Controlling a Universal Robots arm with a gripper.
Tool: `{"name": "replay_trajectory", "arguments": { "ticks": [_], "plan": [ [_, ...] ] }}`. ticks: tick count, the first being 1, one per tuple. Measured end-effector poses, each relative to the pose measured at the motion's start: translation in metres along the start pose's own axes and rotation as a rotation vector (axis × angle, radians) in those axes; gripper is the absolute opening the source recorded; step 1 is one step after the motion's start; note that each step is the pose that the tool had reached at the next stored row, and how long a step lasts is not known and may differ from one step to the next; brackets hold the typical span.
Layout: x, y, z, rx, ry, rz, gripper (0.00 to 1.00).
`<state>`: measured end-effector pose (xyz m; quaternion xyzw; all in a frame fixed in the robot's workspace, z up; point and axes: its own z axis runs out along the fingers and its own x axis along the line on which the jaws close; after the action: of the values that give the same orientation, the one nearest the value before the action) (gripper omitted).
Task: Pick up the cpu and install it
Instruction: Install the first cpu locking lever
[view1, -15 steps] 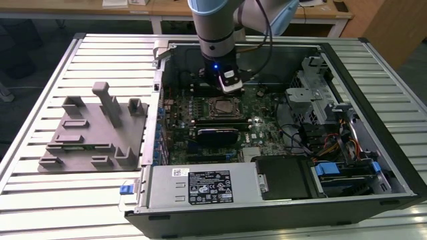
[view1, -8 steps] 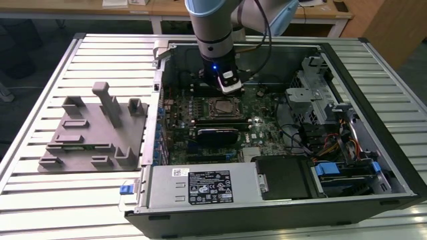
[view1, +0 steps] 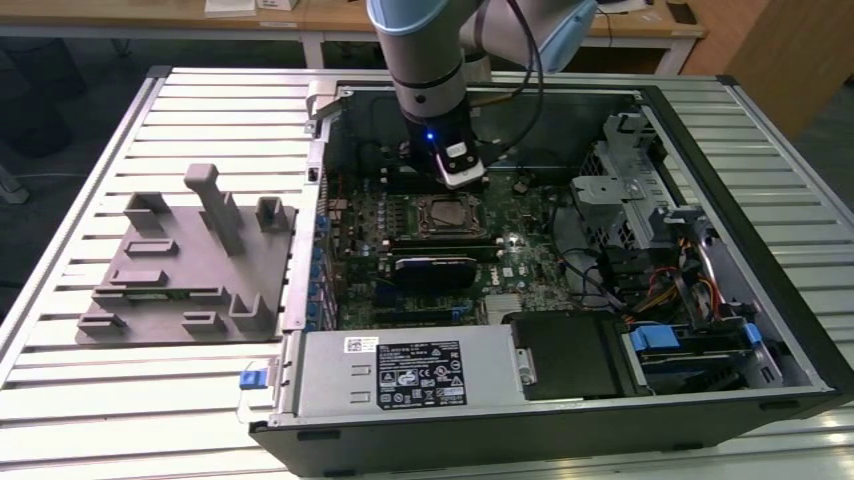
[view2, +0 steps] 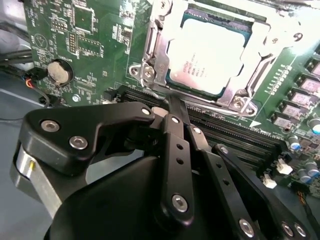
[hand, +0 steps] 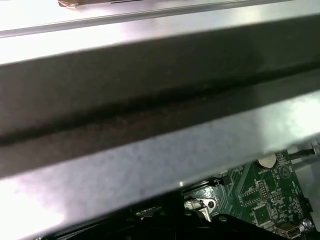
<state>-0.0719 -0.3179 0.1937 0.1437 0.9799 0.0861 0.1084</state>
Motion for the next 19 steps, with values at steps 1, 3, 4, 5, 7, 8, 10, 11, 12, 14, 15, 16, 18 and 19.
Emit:
{"name": "replay_trajectory", "arguments": {
  "ticks": [1, 3, 4, 5, 7, 8, 10, 11, 12, 14, 15, 16, 18, 19],
  "plan": [
    [0.0001, 0.0000, 0.0001, 0.0014, -0.0038, -0.001, 0.11],
    [0.0001, -0.0001, 0.0004, 0.0048, -0.0124, -0.004, 0.11],
    [0.0001, -0.0001, 0.0006, 0.0069, -0.0172, -0.005, 0.11],
    [0.0002, -0.0001, 0.0006, 0.0088, -0.0215, -0.006, 0.11],
    [0.0002, -0.0002, 0.0005, 0.0094, -0.0229, -0.007, 0.11],
    [0.0002, -0.0001, 0.0005, 0.0094, -0.0229, -0.007, 0.11],
    [0.0000, 0.0001, -0.0005, 0.0095, -0.0229, -0.007, 0.11],
    [-0.0002, 0.0003, -0.0016, 0.0092, -0.0230, -0.007, 0.11],
    [-0.0004, 0.0006, -0.0029, 0.0086, -0.0227, -0.006, 0.11],
    [-0.0010, 0.0012, -0.0058, 0.0071, -0.0215, -0.006, 0.11],
    [-0.0012, 0.0014, -0.0067, 0.0067, -0.0203, -0.006, 0.11],
    [-0.0015, 0.0016, -0.0069, 0.0068, -0.0173, -0.005, 0.11],
    [-0.0017, 0.0016, -0.0069, 0.0074, -0.0146, -0.004, 0.11],
    [-0.0017, 0.0016, -0.0069, 0.0074, -0.0144, -0.004, 0.11]
  ]
}}
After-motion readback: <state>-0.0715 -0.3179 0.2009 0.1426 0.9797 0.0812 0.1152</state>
